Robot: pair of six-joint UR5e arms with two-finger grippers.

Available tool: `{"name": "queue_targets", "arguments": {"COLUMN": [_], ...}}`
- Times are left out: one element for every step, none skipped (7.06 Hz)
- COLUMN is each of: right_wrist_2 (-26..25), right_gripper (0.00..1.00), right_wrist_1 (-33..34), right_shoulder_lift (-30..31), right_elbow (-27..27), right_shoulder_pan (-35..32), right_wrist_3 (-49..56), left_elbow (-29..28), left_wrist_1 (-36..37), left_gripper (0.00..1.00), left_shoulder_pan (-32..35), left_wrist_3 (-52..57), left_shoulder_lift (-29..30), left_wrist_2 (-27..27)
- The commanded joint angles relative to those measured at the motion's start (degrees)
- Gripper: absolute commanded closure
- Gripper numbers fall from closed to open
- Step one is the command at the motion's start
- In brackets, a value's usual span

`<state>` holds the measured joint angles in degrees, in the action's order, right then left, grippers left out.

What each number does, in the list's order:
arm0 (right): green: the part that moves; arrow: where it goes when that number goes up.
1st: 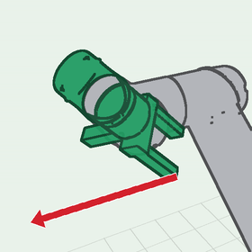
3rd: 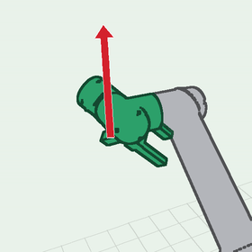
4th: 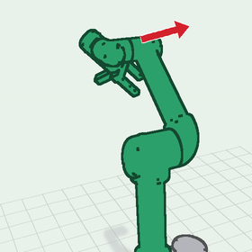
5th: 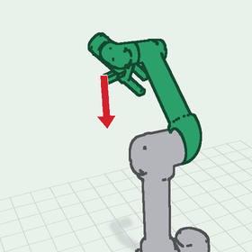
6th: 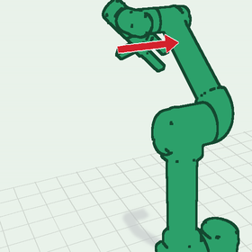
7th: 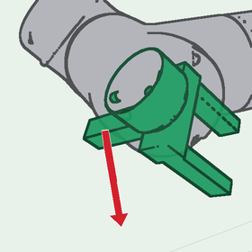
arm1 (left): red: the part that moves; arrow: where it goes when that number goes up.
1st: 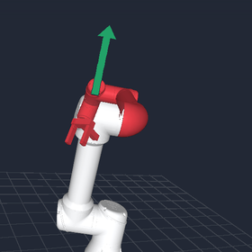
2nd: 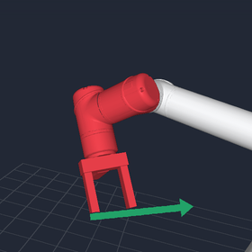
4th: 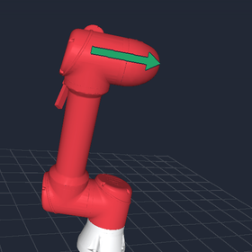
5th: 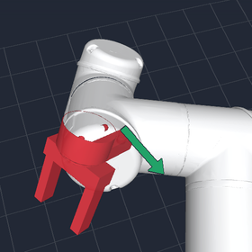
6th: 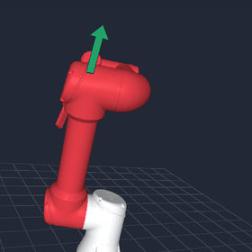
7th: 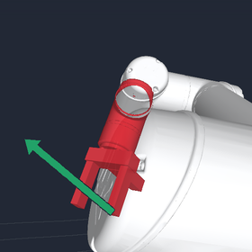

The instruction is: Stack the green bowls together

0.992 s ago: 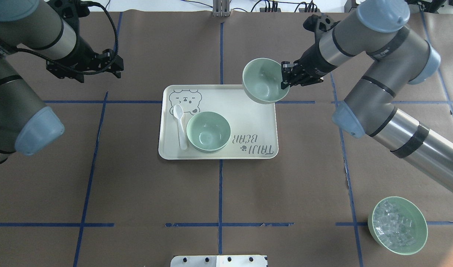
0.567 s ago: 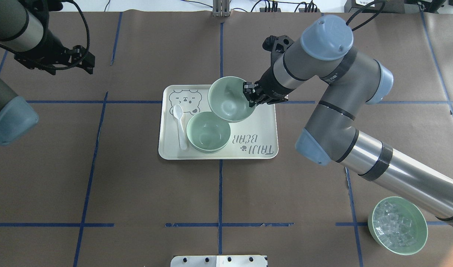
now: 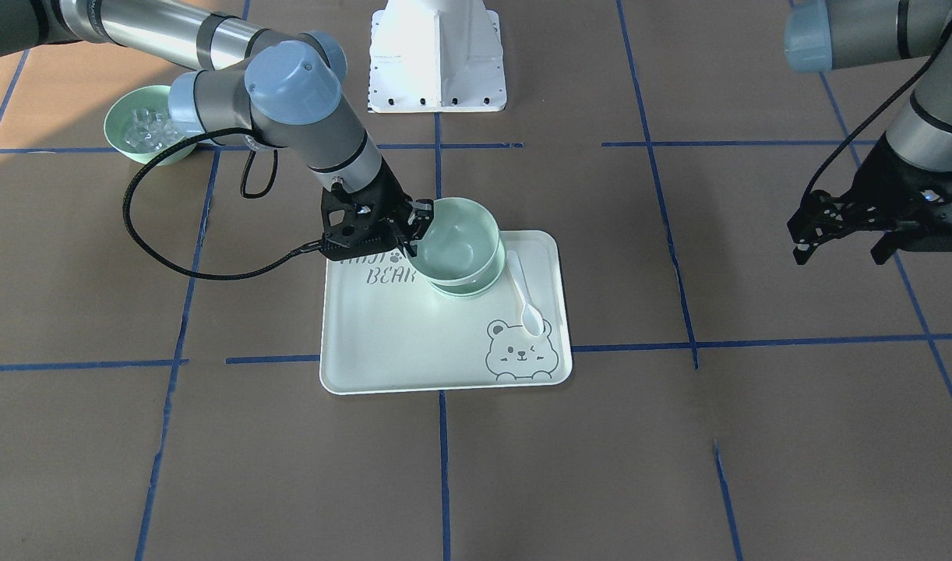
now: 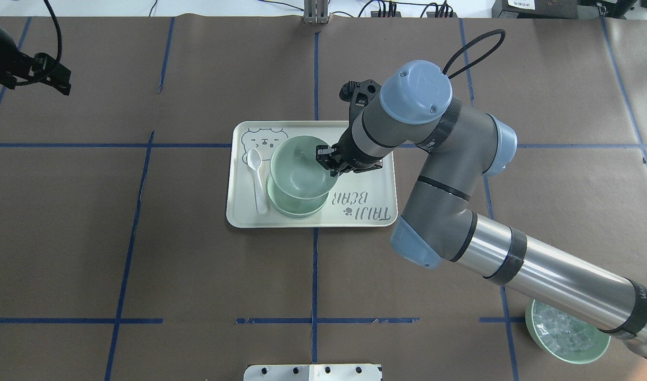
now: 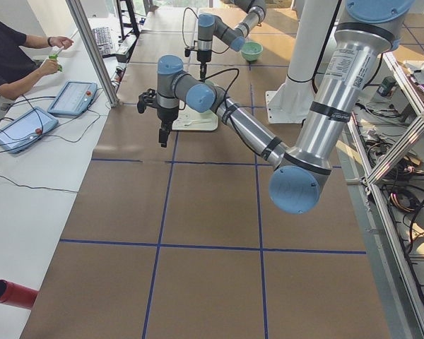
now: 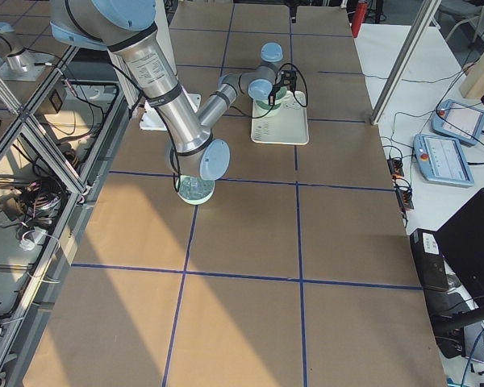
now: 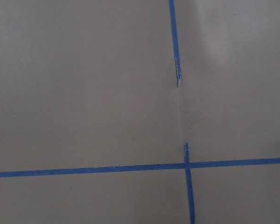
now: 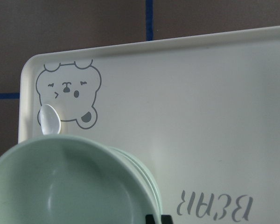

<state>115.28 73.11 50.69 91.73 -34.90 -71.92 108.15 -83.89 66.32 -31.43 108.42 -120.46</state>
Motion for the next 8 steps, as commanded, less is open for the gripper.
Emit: {"name": "queue_targets", "arguments": {"right_wrist_2": [-1.20,-1.20,-1.55,-3.21,-3.22,-3.05,-2.26,-1.30], "right_gripper": [1.00,1.00,0.16,0.00,0.00,0.00,0.00,0.00], "right_wrist_1": [0.20,0.20,0.11,-0.41,-0.33,0.10,0.89,5.68], "right_shoulder_lift": [-0.58,-1.72,-2.51,-2.70,-2.52,-2.35,-1.21,1.23], "right_elbow": [-0.41,-1.37,-2.60,-2.61,-2.44,-1.91,-1.04,2.89], "right_shoulder_pan": [1.15,1.24,1.24,1.24,1.24,1.15,-0.15,-1.73], "right_wrist_3": [-0.06,-0.58,-1.89,-2.43,-2.17,-1.99,-1.64,-0.34], "left_elbow": [-3.36,-5.56,-7.67,-8.99,-9.35,-10.75,-12.24,-12.43], "left_wrist_1": [-0.13,-0.13,-0.13,-0.13,-0.31,-2.75,-4.94,-8.01], "left_gripper": [0.00,0.00,0.00,0.00,0.00,0.00,0.00,0.00], "left_shoulder_pan": [3.97,6.34,8.45,9.60,10.66,10.76,11.28,11.63], "left_wrist_3": [7.75,12.23,16.10,18.58,20.34,20.45,20.53,20.88], "left_shoulder_lift": [-0.49,-0.57,-0.57,-0.57,-1.44,-1.71,-3.11,-5.12], "left_wrist_2": [-1.17,-1.53,-1.53,-1.53,-1.53,-1.53,-1.53,-1.62]}}
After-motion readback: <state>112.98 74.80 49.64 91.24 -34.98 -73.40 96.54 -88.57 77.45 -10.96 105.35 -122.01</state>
